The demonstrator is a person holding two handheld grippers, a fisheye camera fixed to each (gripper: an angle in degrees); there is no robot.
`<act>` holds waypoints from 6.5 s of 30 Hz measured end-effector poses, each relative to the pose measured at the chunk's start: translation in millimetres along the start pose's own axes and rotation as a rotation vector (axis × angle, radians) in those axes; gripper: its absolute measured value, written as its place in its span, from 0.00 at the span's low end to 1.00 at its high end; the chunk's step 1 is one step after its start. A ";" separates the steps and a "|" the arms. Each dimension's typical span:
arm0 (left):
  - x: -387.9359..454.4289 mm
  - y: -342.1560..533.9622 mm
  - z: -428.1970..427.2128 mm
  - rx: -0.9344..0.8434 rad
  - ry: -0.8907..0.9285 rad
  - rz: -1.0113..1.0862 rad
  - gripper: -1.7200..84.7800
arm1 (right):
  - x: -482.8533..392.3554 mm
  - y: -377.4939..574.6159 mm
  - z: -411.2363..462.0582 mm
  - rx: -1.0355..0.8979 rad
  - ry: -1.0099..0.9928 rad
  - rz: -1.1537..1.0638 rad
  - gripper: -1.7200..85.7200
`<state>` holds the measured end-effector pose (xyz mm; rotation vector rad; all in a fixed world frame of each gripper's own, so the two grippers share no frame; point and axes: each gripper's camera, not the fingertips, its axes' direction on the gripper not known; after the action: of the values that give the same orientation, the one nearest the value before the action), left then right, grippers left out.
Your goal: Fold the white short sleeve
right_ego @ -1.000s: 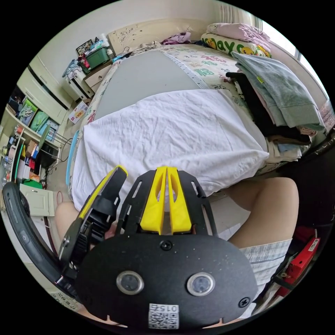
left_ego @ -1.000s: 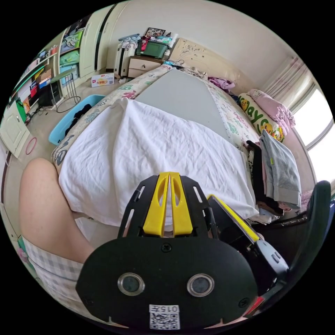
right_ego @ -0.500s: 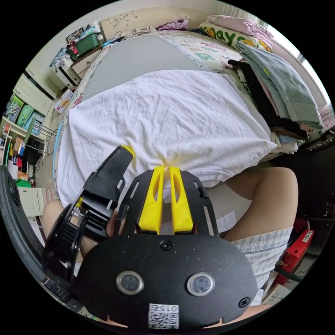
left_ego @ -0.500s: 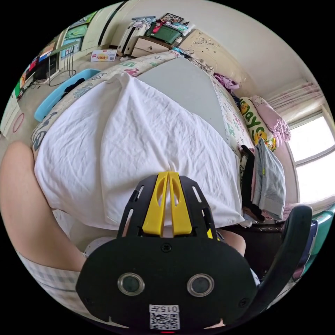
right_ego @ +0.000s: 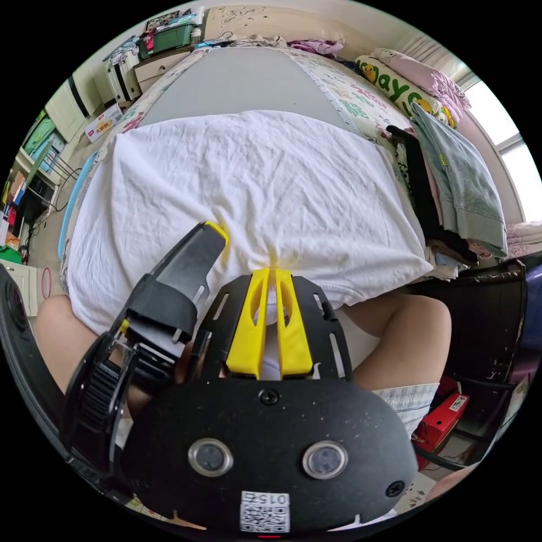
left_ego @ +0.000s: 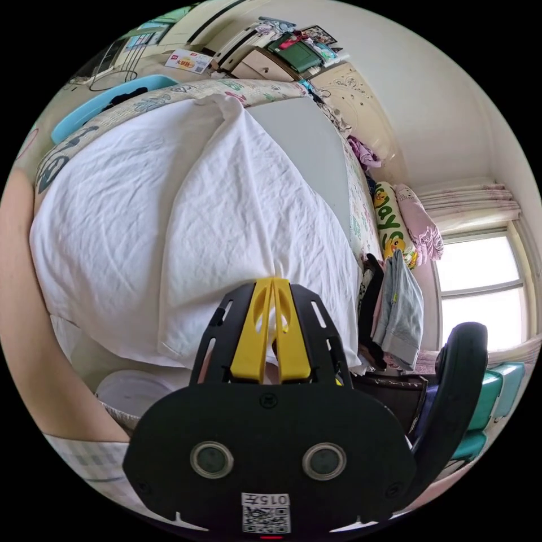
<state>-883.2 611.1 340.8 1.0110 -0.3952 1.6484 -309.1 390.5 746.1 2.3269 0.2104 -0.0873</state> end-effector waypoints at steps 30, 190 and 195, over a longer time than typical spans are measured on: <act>10.4 5.6 43.2 0.018 0.041 -0.014 0.01 | -41.7 18.0 37.8 0.022 0.024 -0.053 0.03; -40.7 -41.4 59.6 -0.060 -0.041 0.287 0.02 | -32.7 11.1 55.2 0.029 0.056 -0.346 0.01; -78.3 -42.4 16.8 0.087 0.120 0.474 0.01 | 12.8 8.5 50.6 0.015 -0.140 -0.236 0.01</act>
<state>-835.5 564.6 279.4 0.9203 -0.5130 2.1557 -294.9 349.8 715.4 2.2912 0.4135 -0.3689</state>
